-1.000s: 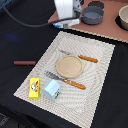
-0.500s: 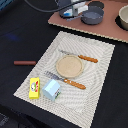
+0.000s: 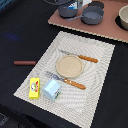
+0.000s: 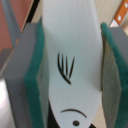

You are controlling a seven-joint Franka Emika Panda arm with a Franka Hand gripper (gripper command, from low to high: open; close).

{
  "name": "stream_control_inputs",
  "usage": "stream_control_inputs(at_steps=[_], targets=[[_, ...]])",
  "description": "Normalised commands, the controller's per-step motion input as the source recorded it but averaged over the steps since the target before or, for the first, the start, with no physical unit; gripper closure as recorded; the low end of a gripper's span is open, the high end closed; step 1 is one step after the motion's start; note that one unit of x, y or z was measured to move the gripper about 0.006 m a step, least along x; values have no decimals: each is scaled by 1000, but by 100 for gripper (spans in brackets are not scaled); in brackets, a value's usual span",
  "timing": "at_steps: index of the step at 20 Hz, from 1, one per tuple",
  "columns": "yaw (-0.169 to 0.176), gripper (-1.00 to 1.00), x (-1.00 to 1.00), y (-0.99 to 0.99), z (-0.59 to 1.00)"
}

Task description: Interact with the objects in diverse but meaningful ways.

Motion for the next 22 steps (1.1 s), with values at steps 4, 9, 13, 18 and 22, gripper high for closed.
stream_control_inputs(at_steps=[4,9,13,18,22], targets=[[0,100,651,531,329],[0,100,660,530,327],[0,100,667,520,311],[0,100,683,477,195],[0,100,725,456,144]])
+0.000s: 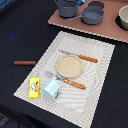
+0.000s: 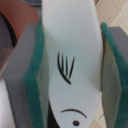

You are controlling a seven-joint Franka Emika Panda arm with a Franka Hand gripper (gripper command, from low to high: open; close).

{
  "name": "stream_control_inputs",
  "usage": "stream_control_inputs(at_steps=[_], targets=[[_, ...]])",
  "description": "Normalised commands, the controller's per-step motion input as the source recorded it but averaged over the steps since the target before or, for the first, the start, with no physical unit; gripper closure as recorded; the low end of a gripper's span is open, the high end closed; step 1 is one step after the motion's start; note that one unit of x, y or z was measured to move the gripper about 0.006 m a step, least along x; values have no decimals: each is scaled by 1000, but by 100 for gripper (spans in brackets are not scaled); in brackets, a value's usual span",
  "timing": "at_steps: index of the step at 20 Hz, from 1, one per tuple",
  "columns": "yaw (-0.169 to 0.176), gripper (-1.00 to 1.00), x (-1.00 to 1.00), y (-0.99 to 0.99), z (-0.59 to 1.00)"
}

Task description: Interact with the objects in diverse but meaningful ways.

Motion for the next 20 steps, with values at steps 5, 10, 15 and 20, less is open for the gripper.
stream_control_inputs(at_steps=[5,10,15,20], targets=[[0,100,741,456,153],[0,100,744,460,155],[0,100,723,466,128],[0,100,722,490,50]])
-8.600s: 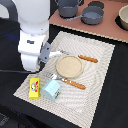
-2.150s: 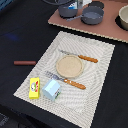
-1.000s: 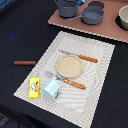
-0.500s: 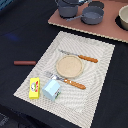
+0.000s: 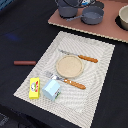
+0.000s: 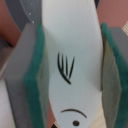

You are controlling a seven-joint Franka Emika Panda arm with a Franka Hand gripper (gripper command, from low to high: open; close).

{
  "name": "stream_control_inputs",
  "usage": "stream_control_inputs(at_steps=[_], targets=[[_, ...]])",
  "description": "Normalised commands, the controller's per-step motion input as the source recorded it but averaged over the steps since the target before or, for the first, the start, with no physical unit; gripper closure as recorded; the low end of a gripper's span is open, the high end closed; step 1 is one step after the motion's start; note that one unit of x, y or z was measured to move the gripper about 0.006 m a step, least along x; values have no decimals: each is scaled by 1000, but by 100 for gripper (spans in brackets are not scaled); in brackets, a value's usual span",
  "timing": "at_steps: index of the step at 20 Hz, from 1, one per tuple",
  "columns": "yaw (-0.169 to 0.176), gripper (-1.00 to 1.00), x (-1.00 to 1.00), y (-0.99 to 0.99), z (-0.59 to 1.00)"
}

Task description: Interact with the objects in diverse but meaningful ways.

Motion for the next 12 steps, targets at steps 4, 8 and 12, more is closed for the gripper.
stream_control_inputs(at_steps=[4,8,12], targets=[[0,100,775,474,11],[0,100,766,491,5],[0,100,459,399,-29]])
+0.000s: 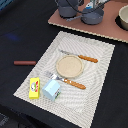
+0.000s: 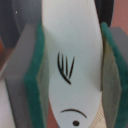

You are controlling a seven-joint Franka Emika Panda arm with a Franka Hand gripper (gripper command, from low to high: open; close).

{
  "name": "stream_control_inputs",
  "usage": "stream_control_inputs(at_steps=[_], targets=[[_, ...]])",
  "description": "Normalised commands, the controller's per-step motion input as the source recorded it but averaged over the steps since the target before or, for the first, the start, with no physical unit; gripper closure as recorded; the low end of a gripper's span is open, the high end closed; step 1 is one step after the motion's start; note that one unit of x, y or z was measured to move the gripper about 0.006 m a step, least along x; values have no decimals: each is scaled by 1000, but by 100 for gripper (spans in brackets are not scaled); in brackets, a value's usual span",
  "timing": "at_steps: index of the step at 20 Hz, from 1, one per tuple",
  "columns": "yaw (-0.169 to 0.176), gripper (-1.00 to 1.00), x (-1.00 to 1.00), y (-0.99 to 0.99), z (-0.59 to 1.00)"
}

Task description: Interact with the objects in diverse but meaningful ways.

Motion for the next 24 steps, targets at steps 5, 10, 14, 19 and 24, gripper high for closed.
stream_control_inputs(at_steps=[5,10,14,19,24], targets=[[0,-100,59,219,145],[0,-100,-41,175,935],[0,-100,-216,87,1000],[0,-100,-369,-459,799],[0,-100,-380,-756,45]])
